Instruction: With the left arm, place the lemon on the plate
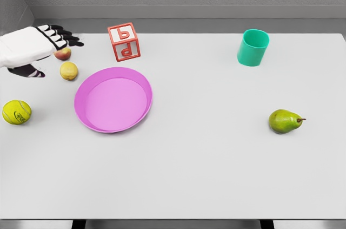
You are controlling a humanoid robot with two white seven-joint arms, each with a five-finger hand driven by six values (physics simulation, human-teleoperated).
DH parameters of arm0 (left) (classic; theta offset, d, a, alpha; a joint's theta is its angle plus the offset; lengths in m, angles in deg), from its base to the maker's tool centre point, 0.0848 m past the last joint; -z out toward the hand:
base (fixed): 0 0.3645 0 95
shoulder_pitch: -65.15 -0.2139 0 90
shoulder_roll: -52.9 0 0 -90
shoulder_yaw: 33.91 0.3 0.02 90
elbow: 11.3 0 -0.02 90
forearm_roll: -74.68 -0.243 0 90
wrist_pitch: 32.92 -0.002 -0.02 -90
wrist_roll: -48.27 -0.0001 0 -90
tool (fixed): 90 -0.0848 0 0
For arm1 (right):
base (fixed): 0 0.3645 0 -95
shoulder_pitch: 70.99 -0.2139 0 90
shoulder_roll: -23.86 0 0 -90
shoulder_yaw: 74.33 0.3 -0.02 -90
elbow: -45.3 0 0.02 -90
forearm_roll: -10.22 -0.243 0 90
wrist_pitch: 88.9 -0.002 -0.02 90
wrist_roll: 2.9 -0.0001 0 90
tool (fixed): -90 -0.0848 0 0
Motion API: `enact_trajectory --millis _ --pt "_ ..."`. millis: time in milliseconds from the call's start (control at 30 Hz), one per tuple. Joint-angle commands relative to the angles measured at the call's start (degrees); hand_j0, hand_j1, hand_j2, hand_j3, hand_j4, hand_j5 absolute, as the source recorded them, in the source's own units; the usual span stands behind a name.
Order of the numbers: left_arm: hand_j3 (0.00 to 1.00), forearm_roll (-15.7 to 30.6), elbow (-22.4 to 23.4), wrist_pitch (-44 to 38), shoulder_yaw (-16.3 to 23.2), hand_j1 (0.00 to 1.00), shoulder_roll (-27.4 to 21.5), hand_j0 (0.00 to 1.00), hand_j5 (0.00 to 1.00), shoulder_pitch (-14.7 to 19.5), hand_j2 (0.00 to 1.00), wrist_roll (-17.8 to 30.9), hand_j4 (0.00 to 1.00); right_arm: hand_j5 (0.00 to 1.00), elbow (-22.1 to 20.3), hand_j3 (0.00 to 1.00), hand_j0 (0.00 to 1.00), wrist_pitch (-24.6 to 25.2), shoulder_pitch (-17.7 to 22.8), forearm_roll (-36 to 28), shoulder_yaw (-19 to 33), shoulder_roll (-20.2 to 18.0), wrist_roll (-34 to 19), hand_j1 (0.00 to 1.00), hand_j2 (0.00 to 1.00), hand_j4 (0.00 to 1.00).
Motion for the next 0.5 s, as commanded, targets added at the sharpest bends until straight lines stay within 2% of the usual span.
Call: enact_trajectory --millis 0,33,133,367,467 --pt "1.00 9.1 3.5 -0.2 3.6 1.00 -1.4 1.00 1.00 0.0 1.00 0.0 1.00 1.00 0.0 1.00 1.00 0.0 0.0 0.0 0.0 0.0 0.0 1.00 1.00 1.00" --pt "1.00 9.4 4.1 -0.2 5.0 1.00 -0.3 1.00 1.00 0.4 1.00 0.0 1.00 1.00 0.0 1.00 1.00 0.0 0.0 0.0 0.0 0.0 0.0 1.00 1.00 1.00" --pt "1.00 1.0 5.9 -0.2 6.8 1.00 1.7 1.00 1.00 2.3 1.00 0.0 1.00 1.00 0.0 1.00 1.00 0.0 0.0 0.0 0.0 0.0 0.0 1.00 1.00 1.00" --pt "1.00 -5.6 8.0 -0.2 6.8 1.00 3.6 1.00 1.00 3.9 1.00 0.0 1.00 1.00 0.0 1.00 1.00 0.0 0.0 0.0 0.0 0.0 0.0 1.00 1.00 1.00" --pt "1.00 -8.0 12.4 -0.2 6.9 1.00 5.1 1.00 1.00 4.8 1.00 0.0 1.00 1.00 0.0 1.00 1.00 0.0 0.0 0.0 0.0 0.0 0.0 1.00 1.00 1.00"
